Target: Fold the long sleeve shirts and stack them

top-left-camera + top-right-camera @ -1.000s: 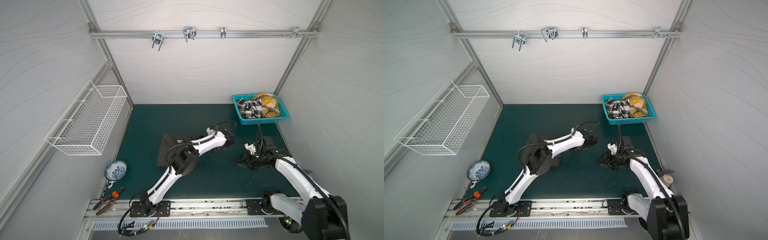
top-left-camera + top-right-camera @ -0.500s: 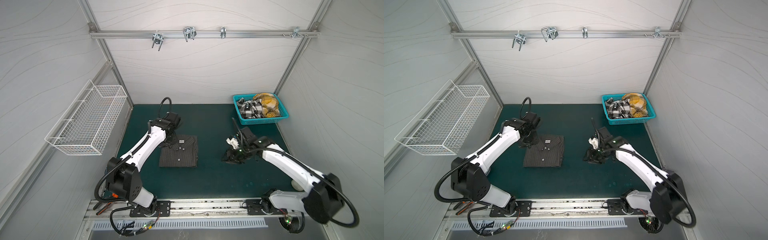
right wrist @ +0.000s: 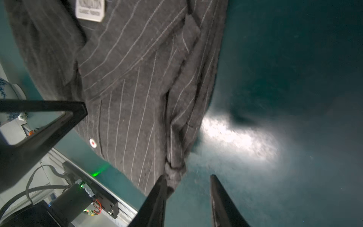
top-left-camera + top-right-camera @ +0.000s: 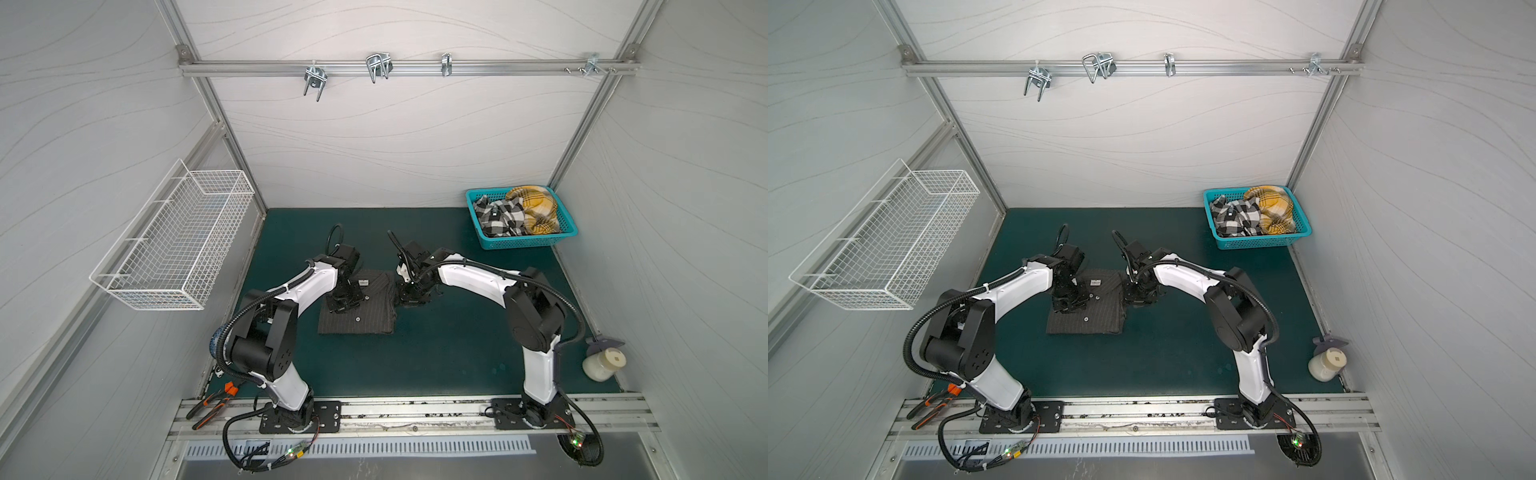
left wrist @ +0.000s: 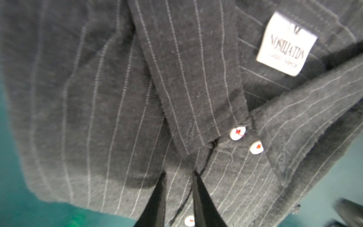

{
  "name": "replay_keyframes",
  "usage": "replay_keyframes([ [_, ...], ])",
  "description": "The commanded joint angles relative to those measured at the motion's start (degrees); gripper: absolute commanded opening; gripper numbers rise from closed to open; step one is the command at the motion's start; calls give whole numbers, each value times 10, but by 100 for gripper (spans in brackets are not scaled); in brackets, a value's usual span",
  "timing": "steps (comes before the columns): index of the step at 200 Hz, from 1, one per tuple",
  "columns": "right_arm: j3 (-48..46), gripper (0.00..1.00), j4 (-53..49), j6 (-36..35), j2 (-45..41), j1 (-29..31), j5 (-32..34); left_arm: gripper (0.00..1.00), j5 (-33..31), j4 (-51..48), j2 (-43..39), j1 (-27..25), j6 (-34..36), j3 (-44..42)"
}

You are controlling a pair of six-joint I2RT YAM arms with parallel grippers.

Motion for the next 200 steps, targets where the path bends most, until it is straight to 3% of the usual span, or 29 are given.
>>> replay_keyframes([
  [1,20,38,8,11,24,7,-14,24,27,31,-10,1,-12,-1],
  [65,34,41,-1,19,43,21,-10,23,70,45,-35,25,-19,-14],
  [114,8,52,3,28,7,23,2,29,76,9,-107,126,6,-22],
  [147,33,48,-9,22,18,29,3,28,92,2,-97,200,38,-46],
  [171,45,41,-14,20,38,32,-2,24,95,6,-72,214,51,-57],
  [200,50,40,-8,21,52,39,-10,25,99,14,-60,216,46,-67],
])
